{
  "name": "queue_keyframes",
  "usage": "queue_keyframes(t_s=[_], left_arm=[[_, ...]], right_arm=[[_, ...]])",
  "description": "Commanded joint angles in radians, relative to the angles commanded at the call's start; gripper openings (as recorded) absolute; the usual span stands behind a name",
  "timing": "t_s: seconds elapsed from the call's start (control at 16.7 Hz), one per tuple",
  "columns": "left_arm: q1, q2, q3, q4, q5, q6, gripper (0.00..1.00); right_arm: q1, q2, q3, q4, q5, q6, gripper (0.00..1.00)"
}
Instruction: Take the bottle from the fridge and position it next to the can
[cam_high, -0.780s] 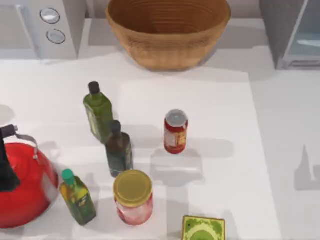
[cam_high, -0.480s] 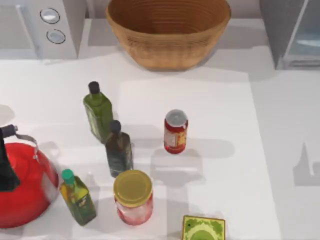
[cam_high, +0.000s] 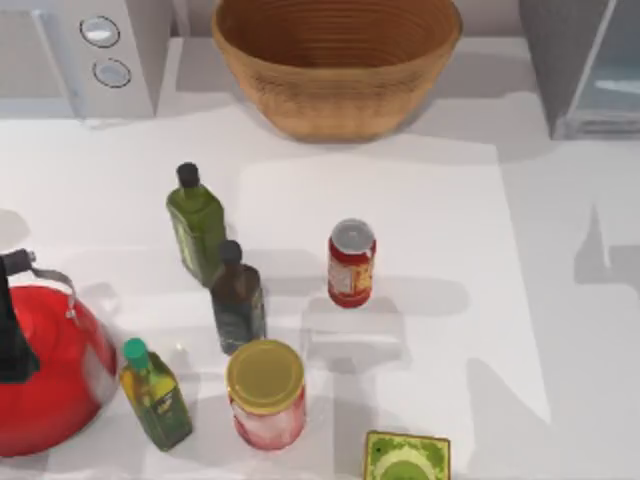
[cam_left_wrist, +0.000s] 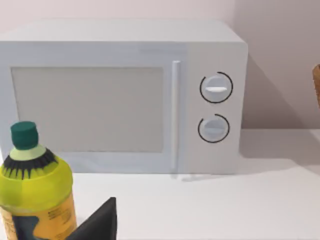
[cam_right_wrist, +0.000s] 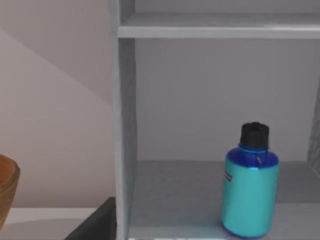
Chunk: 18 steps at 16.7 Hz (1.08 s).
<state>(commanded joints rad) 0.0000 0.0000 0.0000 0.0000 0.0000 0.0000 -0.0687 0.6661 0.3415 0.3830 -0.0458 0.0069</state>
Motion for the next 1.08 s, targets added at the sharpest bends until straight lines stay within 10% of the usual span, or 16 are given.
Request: queue_keyframes(t_s=[1.08], left_arm=[[0.0, 0.0, 0.0, 0.0, 0.0, 0.0, 1.0]], right_arm=[[-0.174, 1.549, 0.703, 0.785, -0.161, 0.003, 1.0]])
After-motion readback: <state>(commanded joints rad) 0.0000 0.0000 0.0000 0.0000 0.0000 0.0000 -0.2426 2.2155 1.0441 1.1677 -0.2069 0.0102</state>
